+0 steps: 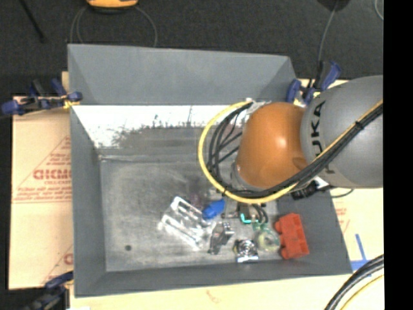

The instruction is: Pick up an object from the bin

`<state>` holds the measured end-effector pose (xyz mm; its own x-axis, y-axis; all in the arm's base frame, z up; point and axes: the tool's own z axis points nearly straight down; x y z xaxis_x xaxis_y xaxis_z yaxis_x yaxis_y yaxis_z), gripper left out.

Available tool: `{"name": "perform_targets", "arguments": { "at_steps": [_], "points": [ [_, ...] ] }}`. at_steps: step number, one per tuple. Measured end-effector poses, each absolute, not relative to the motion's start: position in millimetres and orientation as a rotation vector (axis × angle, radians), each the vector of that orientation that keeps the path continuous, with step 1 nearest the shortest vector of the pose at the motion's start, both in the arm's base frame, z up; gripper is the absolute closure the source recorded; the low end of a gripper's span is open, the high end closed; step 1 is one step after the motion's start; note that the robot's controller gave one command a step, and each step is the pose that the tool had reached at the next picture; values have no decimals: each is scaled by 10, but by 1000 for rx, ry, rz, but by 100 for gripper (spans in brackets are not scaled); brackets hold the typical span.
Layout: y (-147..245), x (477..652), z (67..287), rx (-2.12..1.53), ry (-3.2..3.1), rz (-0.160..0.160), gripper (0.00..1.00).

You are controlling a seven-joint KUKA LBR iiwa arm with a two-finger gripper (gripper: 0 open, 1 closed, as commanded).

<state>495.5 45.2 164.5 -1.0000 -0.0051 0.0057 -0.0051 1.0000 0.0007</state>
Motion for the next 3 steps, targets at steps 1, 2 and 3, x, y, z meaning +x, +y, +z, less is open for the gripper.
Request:
{"name": "perform_targets", "arguments": {
  "at_steps": [1,2,3],
  "points": [
    [223,5627,887,291,-3130,4,0],
    [-94,5635,1018,327,-3131,4,0],
    [11,5645,1006,532,-3104,1,0]
  ]
}}
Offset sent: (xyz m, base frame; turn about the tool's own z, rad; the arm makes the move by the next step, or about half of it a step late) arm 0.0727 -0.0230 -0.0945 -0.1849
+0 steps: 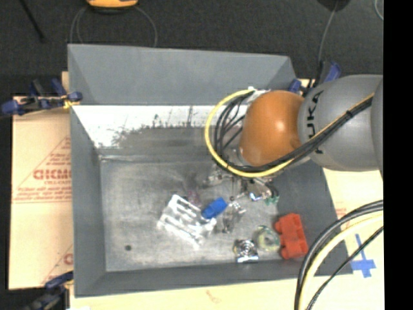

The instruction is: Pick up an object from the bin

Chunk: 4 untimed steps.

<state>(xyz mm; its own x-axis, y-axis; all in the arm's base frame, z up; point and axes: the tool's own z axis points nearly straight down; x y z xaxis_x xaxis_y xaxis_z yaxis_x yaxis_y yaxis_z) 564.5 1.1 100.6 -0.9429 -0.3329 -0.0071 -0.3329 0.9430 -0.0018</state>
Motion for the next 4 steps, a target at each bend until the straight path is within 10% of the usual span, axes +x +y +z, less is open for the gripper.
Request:
{"name": "perform_targets", "arguments": {
  "at_steps": [2,3,4],
  "points": [
    [36,5676,754,-775,3029,-9,0],
    [56,5687,776,-773,3025,-5,100],
    [48,5720,1959,-768,3034,-5,100]
  ]
}}
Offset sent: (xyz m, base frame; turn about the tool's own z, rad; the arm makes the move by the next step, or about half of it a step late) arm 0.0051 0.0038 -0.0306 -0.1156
